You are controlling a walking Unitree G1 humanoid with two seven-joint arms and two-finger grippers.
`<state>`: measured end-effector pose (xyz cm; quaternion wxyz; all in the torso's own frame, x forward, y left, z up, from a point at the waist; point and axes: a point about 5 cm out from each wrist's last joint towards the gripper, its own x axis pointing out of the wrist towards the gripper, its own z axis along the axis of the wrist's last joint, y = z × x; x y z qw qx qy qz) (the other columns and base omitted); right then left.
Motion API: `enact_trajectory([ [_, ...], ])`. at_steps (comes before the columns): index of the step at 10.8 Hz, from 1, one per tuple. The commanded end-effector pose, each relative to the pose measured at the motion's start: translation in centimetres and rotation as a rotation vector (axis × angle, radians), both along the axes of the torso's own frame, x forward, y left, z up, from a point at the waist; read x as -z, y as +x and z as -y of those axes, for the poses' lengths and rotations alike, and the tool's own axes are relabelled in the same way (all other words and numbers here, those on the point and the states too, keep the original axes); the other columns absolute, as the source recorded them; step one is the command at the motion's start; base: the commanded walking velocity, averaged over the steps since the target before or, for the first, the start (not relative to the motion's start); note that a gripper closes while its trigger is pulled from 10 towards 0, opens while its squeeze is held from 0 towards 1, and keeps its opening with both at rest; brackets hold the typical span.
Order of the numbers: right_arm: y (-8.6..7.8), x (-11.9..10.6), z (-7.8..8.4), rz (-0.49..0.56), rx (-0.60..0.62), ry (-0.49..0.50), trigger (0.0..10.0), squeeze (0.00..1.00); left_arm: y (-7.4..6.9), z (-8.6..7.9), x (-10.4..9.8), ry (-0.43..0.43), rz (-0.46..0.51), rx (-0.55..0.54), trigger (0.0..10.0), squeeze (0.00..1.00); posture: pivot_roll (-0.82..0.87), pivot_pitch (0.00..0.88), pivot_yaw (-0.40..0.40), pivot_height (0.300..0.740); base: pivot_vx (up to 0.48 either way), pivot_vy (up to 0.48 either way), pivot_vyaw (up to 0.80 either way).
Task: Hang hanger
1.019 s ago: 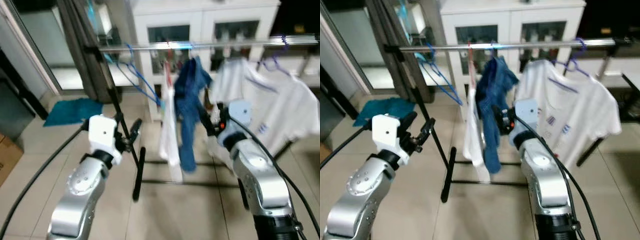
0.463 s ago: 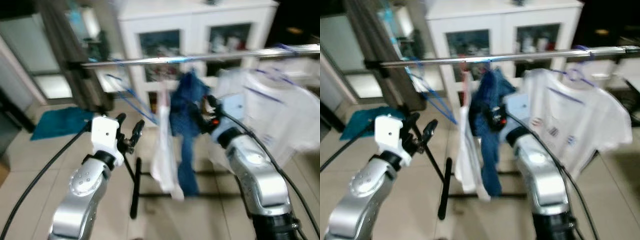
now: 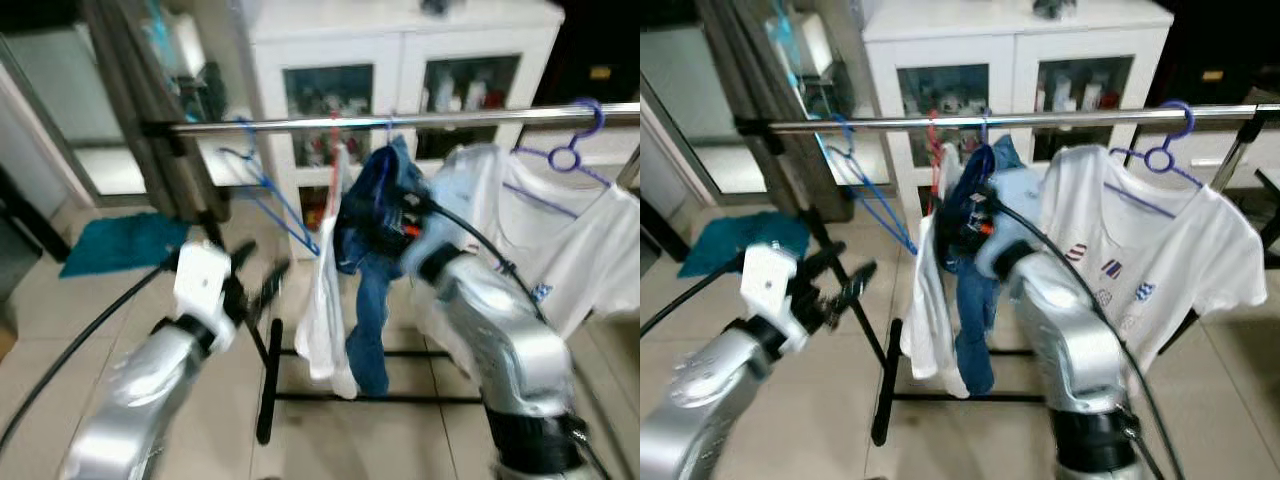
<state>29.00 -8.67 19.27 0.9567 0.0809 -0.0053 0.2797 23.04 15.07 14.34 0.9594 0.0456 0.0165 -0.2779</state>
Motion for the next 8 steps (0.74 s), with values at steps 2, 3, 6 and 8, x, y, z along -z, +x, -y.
enact_trajectory([
  [2, 1.7, 0.0, -0.8, -0.061, -0.034, -0.004, 10.0, 1.0, -0.3, -0.5, 0.3, 0.093, -0.028, 0.077, 10.0, 0.0, -0.03, 0.0, 0.07, 0.74, 0.0, 0.0, 0.0],
  [3, 2.8, 0.7, -1.1, -0.095, -0.006, -0.053, 10.0, 1.0, -0.3, -0.8, 0.5, 0.102, -0.046, 0.094, 10.0, 0.0, -0.05, 0.0, 0.077, 0.74, 0.0, 0.0, 0.0],
  [6, 6.1, 0.0, -1.2, -0.13, 0.093, -0.218, 10.0, 0.0, 0.3, 0.0, -0.3, 0.076, -0.064, 0.188, 10.0, 0.0, -0.07, 0.0, 0.094, 0.74, 0.0, 0.0, 0.0],
  [8, 7.8, -0.1, -0.6, -0.118, 0.154, -0.271, 10.0, 0.0, 0.2, 0.4, -0.4, 0.062, -0.06, 0.19, 10.0, 0.0, -0.05, 0.0, 0.074, 0.74, 0.0, 0.0, 0.0],
])
